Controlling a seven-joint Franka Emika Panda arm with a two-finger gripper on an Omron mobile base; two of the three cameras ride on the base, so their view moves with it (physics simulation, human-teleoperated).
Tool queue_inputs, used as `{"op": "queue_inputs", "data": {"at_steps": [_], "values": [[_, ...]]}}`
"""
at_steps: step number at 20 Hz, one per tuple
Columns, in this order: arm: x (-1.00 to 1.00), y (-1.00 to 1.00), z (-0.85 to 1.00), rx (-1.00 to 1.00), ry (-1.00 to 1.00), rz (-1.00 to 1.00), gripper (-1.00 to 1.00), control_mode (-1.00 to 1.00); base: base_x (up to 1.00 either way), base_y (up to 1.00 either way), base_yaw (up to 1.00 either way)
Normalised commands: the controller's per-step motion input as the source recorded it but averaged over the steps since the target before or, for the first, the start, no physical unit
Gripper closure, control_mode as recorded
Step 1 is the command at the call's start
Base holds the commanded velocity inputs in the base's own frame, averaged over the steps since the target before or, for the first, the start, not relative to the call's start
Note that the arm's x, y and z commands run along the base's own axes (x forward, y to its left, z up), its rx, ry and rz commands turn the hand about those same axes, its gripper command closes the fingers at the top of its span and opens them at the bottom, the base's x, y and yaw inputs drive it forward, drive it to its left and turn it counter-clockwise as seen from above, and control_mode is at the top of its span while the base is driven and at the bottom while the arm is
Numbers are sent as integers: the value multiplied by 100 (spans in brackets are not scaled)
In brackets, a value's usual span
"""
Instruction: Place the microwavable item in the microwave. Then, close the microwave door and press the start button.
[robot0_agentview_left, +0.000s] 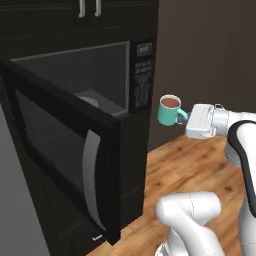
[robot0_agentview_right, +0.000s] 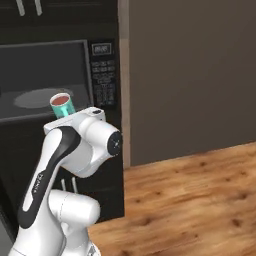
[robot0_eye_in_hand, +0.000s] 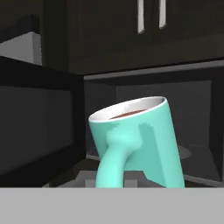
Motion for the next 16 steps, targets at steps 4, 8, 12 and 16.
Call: {"op": "queue_inputs", "data": {"at_steps": [4,8,12,16], "values": [[0,0,0,0,0,0,100,100,61,0,75],[0,0,0,0,0,0,100,100,38,-27,46],[0,0,0,0,0,0,100,100,16,-31,35],[0,0,0,0,0,0,100,100,0,-32,25]]}}
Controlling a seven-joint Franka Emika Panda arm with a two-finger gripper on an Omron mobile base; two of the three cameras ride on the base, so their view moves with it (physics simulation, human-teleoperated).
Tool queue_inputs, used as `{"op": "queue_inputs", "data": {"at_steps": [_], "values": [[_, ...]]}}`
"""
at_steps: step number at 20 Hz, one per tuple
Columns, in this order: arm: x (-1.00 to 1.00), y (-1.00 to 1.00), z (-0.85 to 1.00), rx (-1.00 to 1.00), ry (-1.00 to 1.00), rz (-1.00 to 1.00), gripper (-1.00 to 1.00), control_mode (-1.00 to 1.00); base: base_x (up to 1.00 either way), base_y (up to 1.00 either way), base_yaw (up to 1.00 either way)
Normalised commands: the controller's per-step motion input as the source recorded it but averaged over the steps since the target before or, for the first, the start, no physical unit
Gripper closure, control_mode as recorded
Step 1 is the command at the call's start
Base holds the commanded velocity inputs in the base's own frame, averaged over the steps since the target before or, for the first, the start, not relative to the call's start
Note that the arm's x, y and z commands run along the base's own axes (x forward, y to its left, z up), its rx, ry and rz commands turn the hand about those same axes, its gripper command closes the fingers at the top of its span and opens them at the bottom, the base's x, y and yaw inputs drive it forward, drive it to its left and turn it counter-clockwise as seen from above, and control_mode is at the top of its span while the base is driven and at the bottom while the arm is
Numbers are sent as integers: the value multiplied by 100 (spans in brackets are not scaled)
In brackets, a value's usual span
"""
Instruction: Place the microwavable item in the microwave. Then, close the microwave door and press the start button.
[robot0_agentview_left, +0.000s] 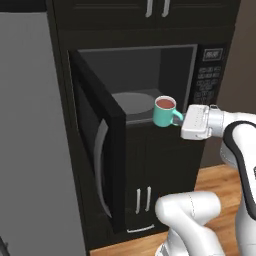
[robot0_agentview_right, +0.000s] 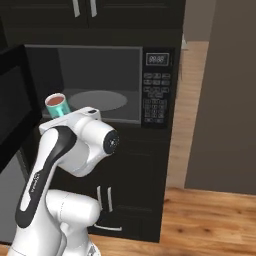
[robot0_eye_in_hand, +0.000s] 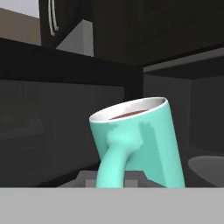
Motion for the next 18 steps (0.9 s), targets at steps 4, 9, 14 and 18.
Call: {"op": "queue_inputs", "data": {"at_steps": [4,9,14,18], "values": [[0,0,0,0,0,0,100,100,2,-47,17],[0,0,0,0,0,0,100,100,14,-48,21],[0,0,0,0,0,0,100,100,15,-4,7],[0,0,0,0,0,0,100,100,9,0,0]]}}
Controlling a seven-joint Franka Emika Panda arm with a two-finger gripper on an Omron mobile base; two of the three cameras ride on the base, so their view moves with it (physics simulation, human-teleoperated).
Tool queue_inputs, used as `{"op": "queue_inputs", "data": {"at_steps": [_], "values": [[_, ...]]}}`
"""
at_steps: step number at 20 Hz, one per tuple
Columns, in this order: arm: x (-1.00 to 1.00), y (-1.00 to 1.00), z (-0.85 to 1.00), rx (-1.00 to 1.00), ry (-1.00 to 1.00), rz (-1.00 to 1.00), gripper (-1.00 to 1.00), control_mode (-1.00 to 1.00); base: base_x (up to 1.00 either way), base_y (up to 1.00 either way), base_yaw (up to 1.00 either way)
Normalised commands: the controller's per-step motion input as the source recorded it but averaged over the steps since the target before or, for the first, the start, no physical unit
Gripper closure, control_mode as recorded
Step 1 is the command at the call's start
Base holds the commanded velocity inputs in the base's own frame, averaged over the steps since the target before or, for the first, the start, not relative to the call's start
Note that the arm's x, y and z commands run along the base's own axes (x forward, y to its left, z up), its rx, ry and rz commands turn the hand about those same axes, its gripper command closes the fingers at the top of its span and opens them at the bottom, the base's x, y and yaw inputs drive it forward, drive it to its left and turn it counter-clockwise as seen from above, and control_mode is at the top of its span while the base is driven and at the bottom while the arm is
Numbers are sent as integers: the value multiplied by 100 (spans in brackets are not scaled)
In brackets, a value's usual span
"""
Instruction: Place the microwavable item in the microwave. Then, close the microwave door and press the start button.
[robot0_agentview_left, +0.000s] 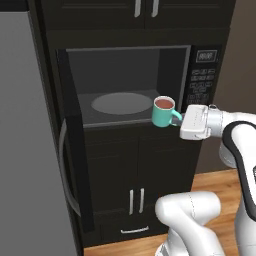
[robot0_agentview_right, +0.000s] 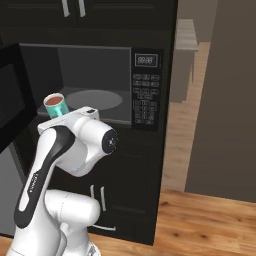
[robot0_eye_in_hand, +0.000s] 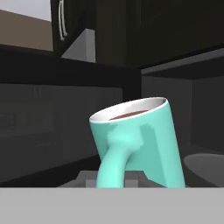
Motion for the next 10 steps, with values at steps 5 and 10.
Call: {"op": "queue_inputs", "data": {"at_steps": [5,10], "values": [[0,0,0,0,0,0,100,100,17,0,0],[85,5,0,0,6,-4,100,-100,0,0,0]]}}
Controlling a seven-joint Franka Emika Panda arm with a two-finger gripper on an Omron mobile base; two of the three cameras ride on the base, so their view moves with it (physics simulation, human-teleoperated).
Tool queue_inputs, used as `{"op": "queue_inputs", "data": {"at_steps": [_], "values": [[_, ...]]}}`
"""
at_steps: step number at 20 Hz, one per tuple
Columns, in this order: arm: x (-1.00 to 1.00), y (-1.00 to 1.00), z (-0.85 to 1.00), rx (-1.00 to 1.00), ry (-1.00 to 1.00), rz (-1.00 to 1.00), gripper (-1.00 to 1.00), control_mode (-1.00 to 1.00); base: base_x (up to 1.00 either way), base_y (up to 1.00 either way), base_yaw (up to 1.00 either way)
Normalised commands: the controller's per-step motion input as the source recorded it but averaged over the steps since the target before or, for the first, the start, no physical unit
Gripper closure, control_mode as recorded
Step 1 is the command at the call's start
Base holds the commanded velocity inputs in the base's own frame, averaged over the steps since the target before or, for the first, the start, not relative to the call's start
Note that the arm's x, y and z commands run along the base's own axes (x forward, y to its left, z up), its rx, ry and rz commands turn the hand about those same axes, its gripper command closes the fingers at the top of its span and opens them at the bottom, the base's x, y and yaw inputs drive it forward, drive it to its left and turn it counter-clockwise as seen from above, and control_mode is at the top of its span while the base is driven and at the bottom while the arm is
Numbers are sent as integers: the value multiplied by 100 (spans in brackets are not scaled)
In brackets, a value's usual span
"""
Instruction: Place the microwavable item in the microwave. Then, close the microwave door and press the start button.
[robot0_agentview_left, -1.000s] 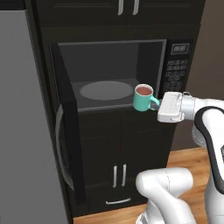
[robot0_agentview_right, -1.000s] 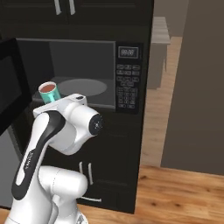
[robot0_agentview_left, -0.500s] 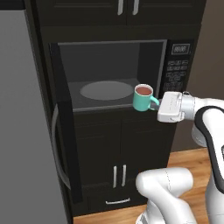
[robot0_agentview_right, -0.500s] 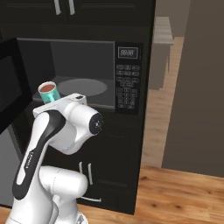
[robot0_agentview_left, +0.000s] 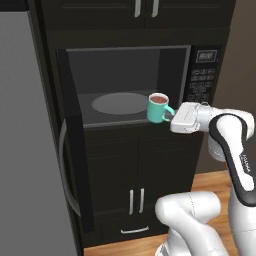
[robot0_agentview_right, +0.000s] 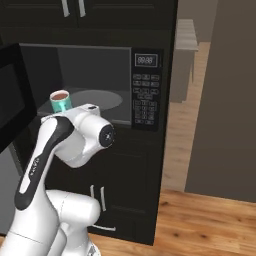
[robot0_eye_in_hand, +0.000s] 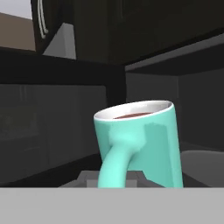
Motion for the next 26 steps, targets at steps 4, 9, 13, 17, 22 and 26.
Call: {"op": "queue_inputs", "data": {"at_steps": [4,9,13,17,22,26], "values": [[100,0,0,0,2,0,100,-100,0,0,0],[76,2,-4,0,2,0,100,-100,0,0,0],[76,15,-26,-3,4,0,100,-100,0,0,0],[73,10,-36,-3,6,0,100,-100,0,0,0],[69,37,-33,-5,5,0,100,-100,0,0,0],[72,37,-24,-4,5,-2,100,-100,0,0,0]]}}
